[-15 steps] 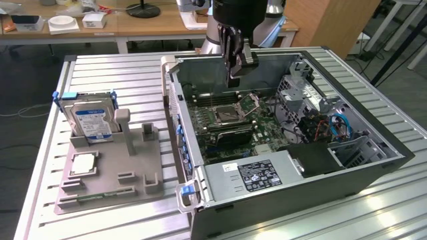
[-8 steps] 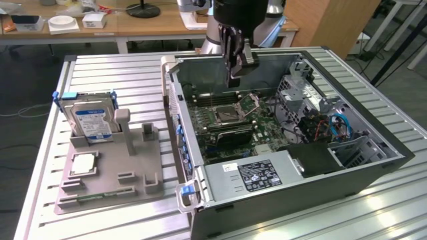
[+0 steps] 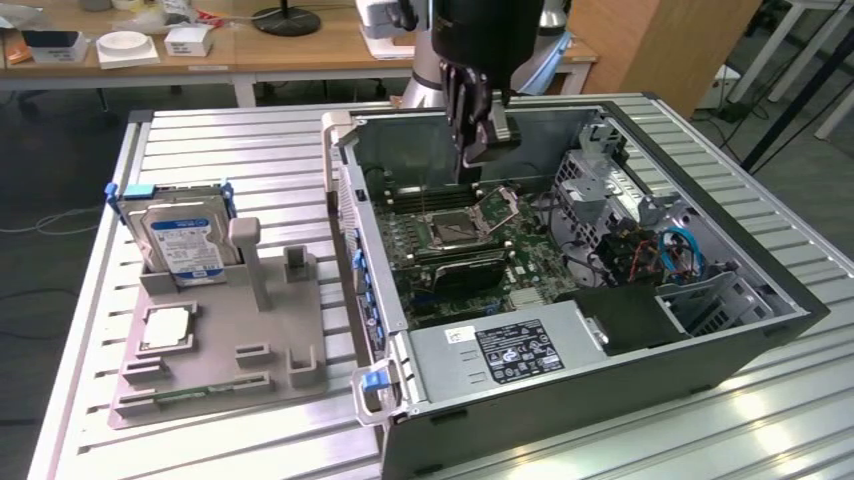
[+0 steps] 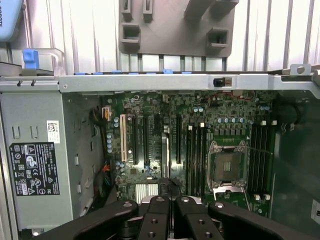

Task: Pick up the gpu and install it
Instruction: 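Press down on the gpu until it lock into place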

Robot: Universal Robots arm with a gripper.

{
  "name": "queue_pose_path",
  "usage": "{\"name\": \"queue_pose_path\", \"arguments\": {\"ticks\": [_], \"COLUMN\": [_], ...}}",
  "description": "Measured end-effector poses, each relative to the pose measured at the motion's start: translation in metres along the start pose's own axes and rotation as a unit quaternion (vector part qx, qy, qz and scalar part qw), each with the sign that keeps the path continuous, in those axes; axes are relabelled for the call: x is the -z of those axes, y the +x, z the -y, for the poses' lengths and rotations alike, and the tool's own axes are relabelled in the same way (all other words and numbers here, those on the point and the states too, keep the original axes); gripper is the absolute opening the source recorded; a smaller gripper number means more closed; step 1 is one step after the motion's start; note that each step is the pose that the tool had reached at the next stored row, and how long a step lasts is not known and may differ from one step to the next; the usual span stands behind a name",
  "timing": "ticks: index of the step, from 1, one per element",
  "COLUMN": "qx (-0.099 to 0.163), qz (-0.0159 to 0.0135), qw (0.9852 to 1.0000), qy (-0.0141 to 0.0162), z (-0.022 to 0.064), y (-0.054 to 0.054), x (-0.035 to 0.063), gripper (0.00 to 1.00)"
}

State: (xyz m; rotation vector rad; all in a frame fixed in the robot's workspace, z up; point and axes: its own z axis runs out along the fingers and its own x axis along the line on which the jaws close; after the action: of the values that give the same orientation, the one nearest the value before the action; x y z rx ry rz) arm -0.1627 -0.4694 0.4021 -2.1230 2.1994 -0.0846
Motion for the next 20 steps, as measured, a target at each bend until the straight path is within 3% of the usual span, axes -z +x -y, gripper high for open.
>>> {"name": "queue_pose_path", "arguments": {"ticks": [12, 20], "qx": [-0.016, -0.018], "qz": [-0.0014, -0.0016], "qw": [0.9999, 0.9998], "qy": [0.0004, 0.0004], "z": [0.0007, 0.0108], "y": [0.004, 0.006], "x": [-0.0220, -0.0373], "gripper": [0.11, 0.11]}}
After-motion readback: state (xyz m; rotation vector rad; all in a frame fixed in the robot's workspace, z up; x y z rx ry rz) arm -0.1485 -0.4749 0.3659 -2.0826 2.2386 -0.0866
